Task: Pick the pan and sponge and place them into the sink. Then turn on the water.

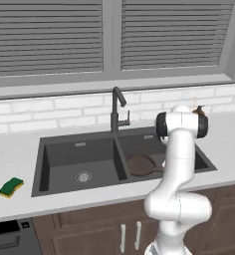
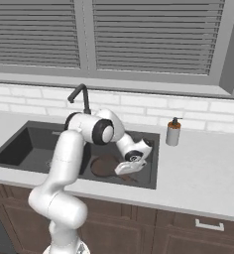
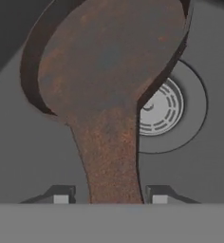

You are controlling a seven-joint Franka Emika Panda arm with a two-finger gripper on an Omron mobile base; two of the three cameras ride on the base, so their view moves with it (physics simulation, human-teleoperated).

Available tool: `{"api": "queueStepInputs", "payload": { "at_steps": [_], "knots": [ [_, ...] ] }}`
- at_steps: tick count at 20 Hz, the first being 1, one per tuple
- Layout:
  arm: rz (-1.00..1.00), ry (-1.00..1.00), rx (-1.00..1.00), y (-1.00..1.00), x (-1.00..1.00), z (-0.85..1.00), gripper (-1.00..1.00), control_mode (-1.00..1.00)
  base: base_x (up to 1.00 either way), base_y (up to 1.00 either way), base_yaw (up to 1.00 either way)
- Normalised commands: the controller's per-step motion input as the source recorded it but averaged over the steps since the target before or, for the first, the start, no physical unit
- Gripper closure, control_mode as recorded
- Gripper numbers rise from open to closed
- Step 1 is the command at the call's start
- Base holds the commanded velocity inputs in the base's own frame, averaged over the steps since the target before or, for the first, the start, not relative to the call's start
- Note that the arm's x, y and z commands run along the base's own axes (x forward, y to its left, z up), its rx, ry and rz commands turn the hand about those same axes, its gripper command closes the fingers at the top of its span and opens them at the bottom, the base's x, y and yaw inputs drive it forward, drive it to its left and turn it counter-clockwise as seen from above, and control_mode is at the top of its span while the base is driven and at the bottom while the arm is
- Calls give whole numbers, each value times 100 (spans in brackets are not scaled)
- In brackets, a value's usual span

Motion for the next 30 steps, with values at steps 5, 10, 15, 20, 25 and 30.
{"api": "queueStepInputs", "payload": {
  "at_steps": [5,10,15,20,25,30],
  "knots": [
    [2,10,-15,30,42,54,-100,-100,0,0,0],
    [3,4,-17,7,12,94,-100,-100,0,0,0],
    [3,-3,-18,0,-30,96,-100,-100,0,0,0],
    [0,-31,-12,0,-95,63,-100,-100,0,0,0],
    [-3,-56,0,0,-100,55,-100,-100,0,0,0],
    [3,-36,-8,4,-99,86,-100,-100,0,0,0]
  ]
}}
